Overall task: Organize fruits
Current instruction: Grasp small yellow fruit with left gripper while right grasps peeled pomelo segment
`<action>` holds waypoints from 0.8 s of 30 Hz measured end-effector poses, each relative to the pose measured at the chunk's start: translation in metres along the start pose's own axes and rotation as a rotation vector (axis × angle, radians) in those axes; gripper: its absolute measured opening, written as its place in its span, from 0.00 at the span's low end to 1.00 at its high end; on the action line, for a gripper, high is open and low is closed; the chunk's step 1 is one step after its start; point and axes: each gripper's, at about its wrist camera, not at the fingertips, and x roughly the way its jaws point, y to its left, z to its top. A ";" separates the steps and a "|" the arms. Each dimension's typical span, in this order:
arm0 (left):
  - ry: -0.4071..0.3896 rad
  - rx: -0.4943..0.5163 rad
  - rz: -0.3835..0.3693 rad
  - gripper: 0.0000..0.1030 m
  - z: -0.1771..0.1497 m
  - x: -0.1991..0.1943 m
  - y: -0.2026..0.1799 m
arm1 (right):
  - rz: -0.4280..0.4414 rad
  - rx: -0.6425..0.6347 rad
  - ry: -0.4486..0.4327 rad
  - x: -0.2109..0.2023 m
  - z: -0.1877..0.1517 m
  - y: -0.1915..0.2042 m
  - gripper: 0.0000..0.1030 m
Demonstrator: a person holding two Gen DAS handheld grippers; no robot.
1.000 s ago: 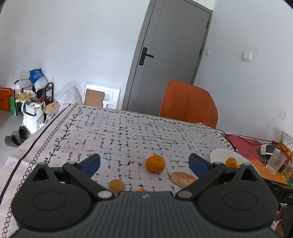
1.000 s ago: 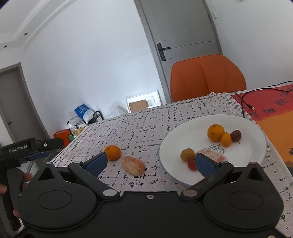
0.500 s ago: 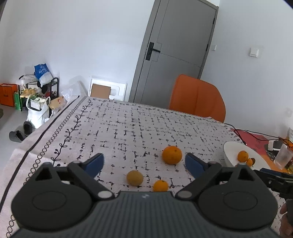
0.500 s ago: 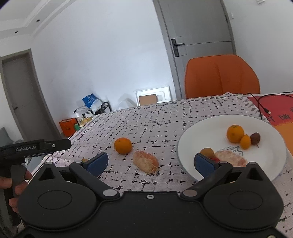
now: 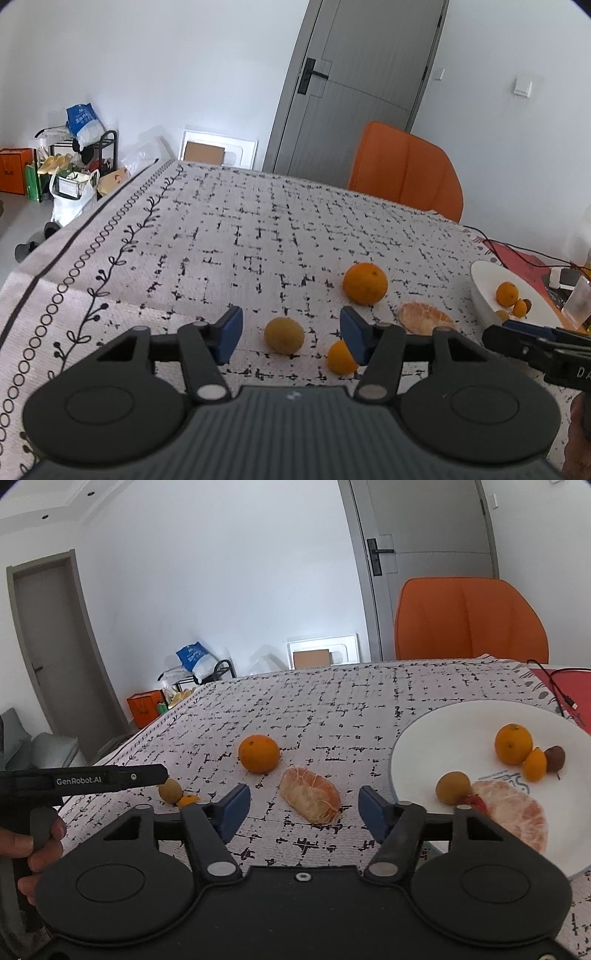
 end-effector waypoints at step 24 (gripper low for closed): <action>0.046 -0.002 -0.016 0.25 -0.006 0.023 0.012 | -0.033 -0.047 0.064 0.047 0.012 0.007 0.59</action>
